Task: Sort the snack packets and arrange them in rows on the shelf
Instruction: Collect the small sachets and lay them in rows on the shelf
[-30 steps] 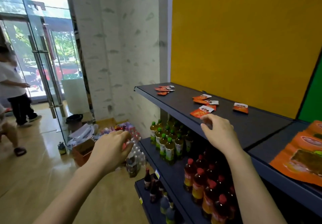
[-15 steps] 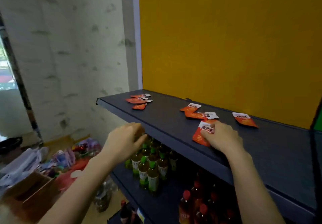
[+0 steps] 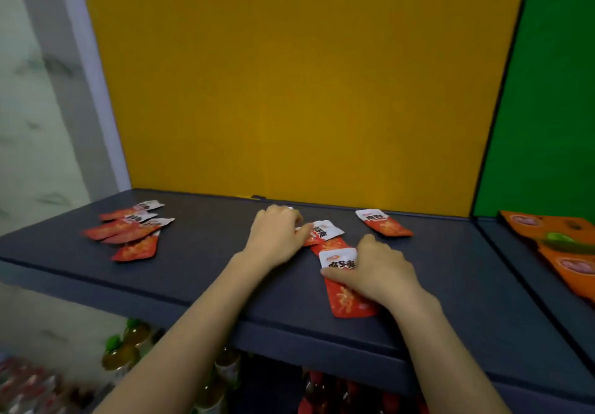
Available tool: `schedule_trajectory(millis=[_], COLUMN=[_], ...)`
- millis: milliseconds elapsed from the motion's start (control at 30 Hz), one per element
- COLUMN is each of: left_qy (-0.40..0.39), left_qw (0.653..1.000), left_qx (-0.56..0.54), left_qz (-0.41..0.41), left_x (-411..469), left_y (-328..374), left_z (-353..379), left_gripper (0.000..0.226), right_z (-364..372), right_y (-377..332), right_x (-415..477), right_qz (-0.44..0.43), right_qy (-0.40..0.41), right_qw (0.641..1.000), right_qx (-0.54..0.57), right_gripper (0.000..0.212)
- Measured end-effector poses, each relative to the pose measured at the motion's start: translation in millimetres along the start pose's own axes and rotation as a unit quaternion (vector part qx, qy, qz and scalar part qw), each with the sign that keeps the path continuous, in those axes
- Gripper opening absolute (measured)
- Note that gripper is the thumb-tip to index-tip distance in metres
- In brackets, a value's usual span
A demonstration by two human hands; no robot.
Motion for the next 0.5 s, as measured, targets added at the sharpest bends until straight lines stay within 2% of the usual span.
schedule_trajectory(millis=[100,200,333,400,500], left_qy=[-0.048,-0.062,-0.073,-0.092,-0.091], left_qw=[0.996,0.995,0.997,0.996,0.993], left_qx=[0.071,0.077,0.019,-0.012,-0.069], left_qz=[-0.005,0.009,0.015,0.017,-0.017], left_x=[21.0,29.4,31.0,31.1,37.2], left_y=[2.6,3.3,4.1,2.3,-9.9], left_z=[18.5,26.6,28.1,27.6,19.7], left_gripper=[0.055,0.063,0.062,0.059,0.059], right_z=[-1.4,-2.2,-12.0,-26.1,-48.6], right_y=[8.3,17.6,22.4,23.1,28.7], right_x=[-0.6,0.5,-0.3,2.8,27.8], right_qz=[0.022,0.037,0.035,0.028,-0.001], right_qy=[-0.006,-0.016,-0.013,0.021,0.096], right_qw=[1.000,0.998,0.995,0.992,0.981], right_qx=[0.015,0.044,0.089,0.124,0.169], right_gripper=[0.063,0.049,0.037,0.028,0.034])
Point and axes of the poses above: each hand's wrist, its own x-axis towards the middle knuckle, its own z-axis out of the palm, y = z × x, the point moved 4 cm from there along x, towards the middle knuckle, and after that the axes turned 9 degrees about -z, right-handed, at the moved point
